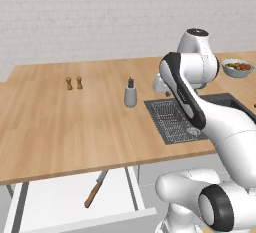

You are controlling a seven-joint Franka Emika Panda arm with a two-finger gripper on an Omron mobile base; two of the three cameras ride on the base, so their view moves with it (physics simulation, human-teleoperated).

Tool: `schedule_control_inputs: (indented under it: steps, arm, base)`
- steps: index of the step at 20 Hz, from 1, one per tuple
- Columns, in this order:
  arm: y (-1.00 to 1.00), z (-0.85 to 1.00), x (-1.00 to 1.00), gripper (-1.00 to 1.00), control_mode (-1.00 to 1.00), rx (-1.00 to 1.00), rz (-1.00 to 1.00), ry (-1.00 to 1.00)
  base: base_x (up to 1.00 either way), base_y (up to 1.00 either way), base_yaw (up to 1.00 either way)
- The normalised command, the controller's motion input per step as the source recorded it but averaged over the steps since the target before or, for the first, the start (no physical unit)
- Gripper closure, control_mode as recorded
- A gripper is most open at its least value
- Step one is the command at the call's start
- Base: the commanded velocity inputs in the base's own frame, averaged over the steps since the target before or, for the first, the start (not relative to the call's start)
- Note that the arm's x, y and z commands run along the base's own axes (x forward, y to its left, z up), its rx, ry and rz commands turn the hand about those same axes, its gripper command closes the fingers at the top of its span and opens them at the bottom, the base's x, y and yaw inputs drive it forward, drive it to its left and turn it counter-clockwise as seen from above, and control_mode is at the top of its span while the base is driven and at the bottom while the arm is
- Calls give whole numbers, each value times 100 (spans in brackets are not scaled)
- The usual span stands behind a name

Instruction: Pick up the knife from the drawer and place it on the cutting board. Then place the meat from the plate to the cutting board.

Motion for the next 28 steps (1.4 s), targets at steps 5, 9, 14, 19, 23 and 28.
schedule_control_inputs:
  steps: [5,9,14,19,23,28]
  arm:
    - [1,0,-50,-100,-100,0,0,-1]
    - [0,0,-87,-100,-100,0,0,0]
    - [25,0,-78,-100,-100,-1,0,-4]
    - [15,0,-50,-100,-100,0,0,0]
    - [3,0,-17,-100,100,0,0,0]
    - [0,0,0,-100,100,0,0,0]
  base:
    - [0,0,0]
    - [0,0,0]
    - [0,0,0]
    - [0,0,0]
    - [-14,0,0]
    - [-64,-67,0]
